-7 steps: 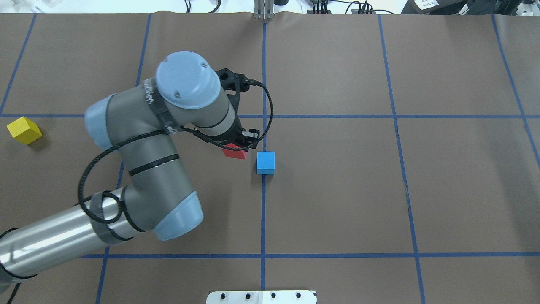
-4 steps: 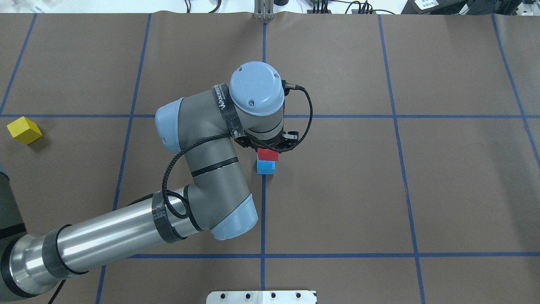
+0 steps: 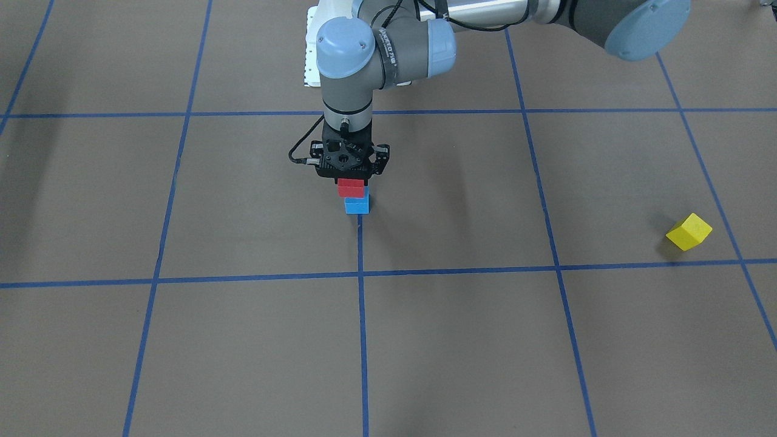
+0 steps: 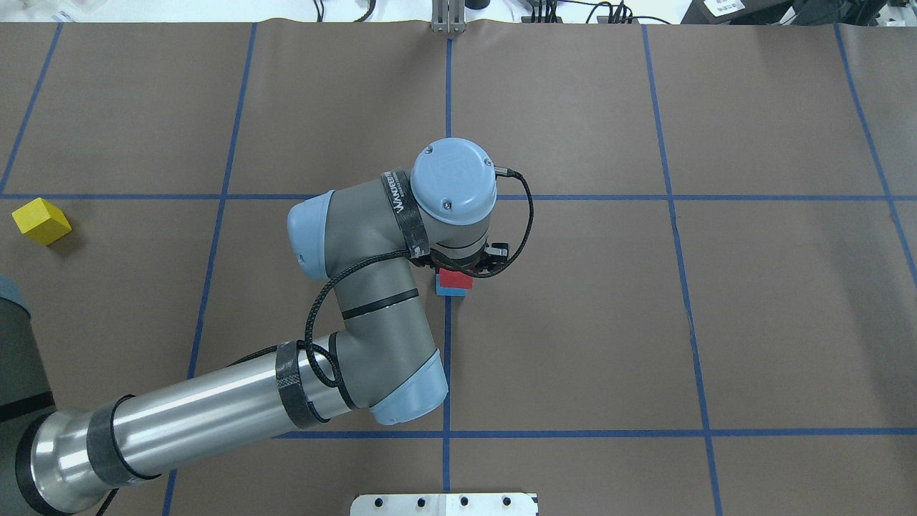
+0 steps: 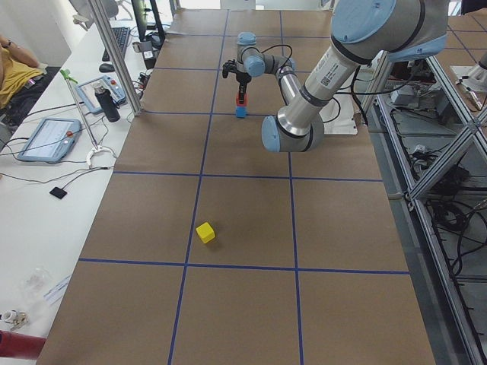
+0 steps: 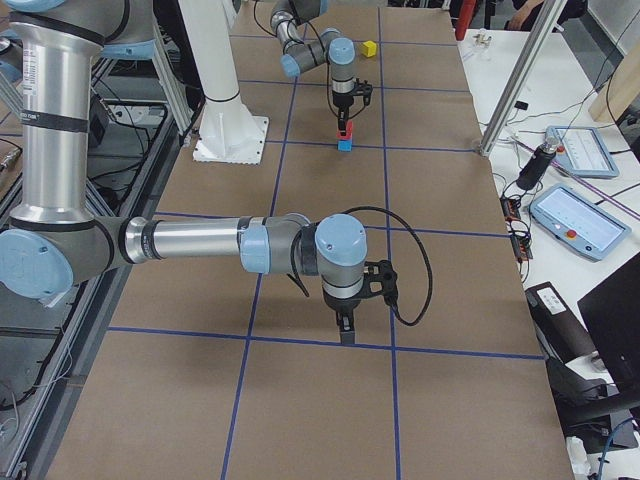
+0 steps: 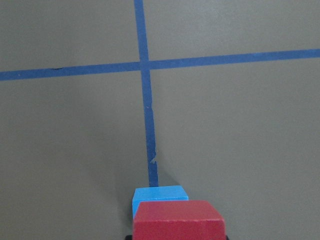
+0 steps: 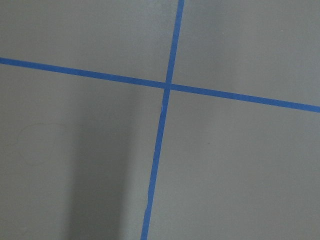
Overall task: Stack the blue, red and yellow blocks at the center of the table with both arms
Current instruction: 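Carry the red cube with the left gripper over the blue cube, then lower the red cube onto the blue cube and open the left gripper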
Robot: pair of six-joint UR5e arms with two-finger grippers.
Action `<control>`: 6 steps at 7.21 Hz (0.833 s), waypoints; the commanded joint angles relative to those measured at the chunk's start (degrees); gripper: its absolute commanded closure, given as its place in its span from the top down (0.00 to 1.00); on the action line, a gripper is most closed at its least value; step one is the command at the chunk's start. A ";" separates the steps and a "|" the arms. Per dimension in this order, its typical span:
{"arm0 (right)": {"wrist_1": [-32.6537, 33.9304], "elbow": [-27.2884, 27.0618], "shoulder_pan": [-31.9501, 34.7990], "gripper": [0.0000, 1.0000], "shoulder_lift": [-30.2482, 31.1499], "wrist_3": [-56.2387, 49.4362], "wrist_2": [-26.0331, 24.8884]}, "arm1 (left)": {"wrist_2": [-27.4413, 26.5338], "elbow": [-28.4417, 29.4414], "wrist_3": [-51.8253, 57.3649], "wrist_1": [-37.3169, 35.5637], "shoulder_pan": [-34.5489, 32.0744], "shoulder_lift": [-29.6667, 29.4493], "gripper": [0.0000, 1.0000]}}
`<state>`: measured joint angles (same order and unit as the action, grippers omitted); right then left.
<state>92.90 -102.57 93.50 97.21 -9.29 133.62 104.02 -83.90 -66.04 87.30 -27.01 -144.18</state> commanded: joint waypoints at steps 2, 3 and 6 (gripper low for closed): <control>0.00 0.00 0.02 1.00 0.00 -0.03 -0.03 | -0.05 -0.12 0.21 -0.12 -0.67 0.04 0.00; 0.00 0.00 0.02 1.00 0.00 -0.03 -0.03 | -0.05 -0.03 0.21 -0.20 -0.76 0.12 0.00; 0.00 0.00 0.02 1.00 0.00 -0.03 -0.03 | -0.05 -0.12 0.21 0.06 -0.67 1.53 0.03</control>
<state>92.90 -102.57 93.51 97.21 -9.32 133.59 103.98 -84.01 -65.83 87.31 -27.71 -143.02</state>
